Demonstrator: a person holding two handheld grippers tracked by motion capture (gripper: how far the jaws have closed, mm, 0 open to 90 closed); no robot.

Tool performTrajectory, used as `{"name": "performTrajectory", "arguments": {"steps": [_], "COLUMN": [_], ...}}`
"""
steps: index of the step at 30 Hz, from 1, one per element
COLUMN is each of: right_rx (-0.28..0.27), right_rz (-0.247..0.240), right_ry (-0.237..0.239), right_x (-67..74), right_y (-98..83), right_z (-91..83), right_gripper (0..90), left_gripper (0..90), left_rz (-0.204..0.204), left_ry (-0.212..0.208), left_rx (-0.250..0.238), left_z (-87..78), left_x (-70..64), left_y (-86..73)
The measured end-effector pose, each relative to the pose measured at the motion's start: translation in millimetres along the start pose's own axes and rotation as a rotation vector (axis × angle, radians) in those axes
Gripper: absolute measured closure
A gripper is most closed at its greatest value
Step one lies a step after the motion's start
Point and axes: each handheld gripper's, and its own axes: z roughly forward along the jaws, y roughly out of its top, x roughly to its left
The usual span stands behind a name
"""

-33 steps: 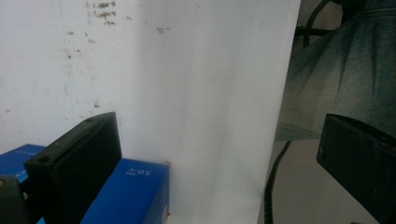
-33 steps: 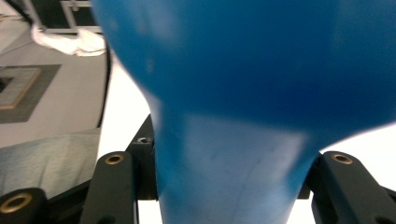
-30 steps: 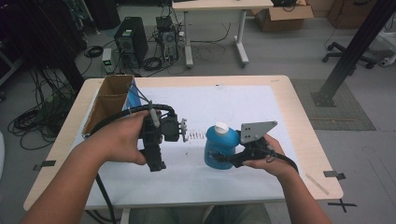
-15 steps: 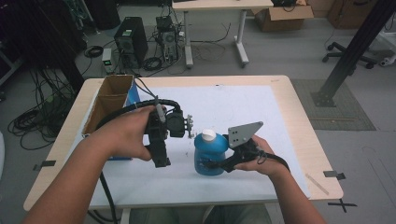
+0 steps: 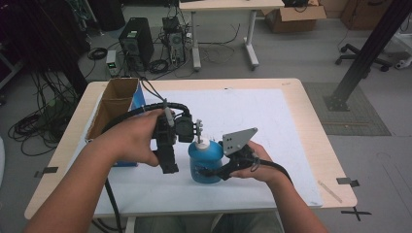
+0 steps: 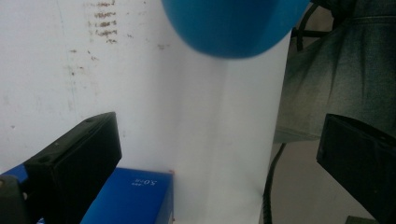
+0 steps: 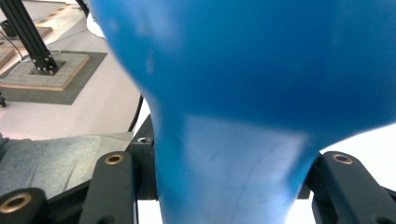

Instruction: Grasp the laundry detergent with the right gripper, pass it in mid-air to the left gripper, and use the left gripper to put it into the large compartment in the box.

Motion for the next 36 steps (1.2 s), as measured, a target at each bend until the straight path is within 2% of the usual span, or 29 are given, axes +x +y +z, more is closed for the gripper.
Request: {"name": "performTrajectory", "arguments": {"steps": [17, 30, 36], "right_rx": [-0.004, -0.021, -0.019], "right_rz": [-0.017, -0.005, -0.021], "right_ry": [0.013, 0.022, 0.013], "right_x": [-2.3, -4.1, -3.3], "right_y": [10.8, 19.2, 21.3], "right_z": [26.0, 36.4, 39.4], "right_gripper": [45.5, 45.5, 45.5], "left_gripper": [0.3, 0.4, 0.5], "left_rz": [0.012, 0.023, 0.032], "left_ry": [-0.007, -0.005, -0.005], "left_rx": [0.007, 0.011, 0.009], "left_z": [1.7, 3.0, 4.5], "left_x": [0.4, -1.0, -2.0], "left_y": [8.6, 13.4, 15.7]}}
